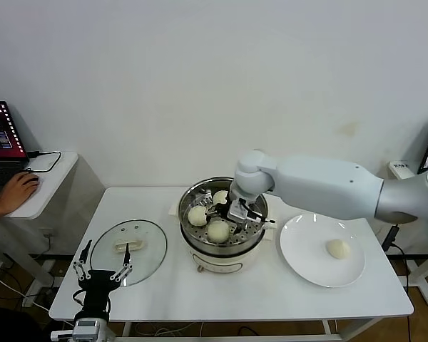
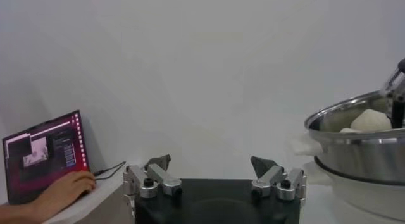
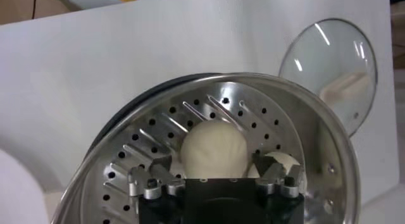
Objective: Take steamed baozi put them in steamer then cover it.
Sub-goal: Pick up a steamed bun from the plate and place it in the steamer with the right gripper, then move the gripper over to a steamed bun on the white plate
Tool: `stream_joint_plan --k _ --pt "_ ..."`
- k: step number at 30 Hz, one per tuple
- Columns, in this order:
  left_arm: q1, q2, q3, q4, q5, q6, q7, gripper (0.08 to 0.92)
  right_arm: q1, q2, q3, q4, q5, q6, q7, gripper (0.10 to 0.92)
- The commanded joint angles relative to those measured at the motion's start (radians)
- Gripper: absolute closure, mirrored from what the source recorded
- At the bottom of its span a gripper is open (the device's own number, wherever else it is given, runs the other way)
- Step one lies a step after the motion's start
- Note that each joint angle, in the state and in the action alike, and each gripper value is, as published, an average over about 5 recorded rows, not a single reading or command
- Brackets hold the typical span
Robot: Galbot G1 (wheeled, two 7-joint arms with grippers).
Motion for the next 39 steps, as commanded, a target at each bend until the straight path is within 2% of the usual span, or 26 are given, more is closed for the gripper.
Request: stream_joint_plan --k 1,8,14,20,26,31,39 --pt "-0.003 0.008 0.000 -0.004 -0.001 0.002 0.002 0.177 0.108 -0.130 0.030 0.063 0.128 -0.200 -0.067 0.203" --pt "-0.006 0.022 0.000 -0.006 -0.002 0.002 0.003 0.177 0.167 -0.333 0.028 0.148 0.279 -0.586 -0.068 0.202" --pt "-0.010 0.036 0.008 -0.009 -0.003 0.003 0.005 0.177 0.123 -0.551 0.049 0.233 0.315 -0.700 -0.052 0.203" --pt "-0.008 0.039 0.017 -0.008 -0.002 0.002 0.006 0.177 -0.027 -0.686 0.138 0.238 0.248 -0.690 -0.059 0.202" --pt "0.000 0.039 0.023 -0.013 0.003 0.002 0.007 0.177 -0.374 -0.772 0.450 0.181 0.097 -0.612 -0.106 0.203" --pt "0.007 0.039 0.020 -0.016 0.008 0.003 0.007 0.177 -0.598 -0.777 0.640 0.097 -0.014 -0.547 -0.133 0.202" --pt "0.024 0.028 0.016 -0.025 0.017 0.003 0.006 0.177 -0.733 -0.701 0.772 -0.034 -0.136 -0.466 -0.145 0.203"
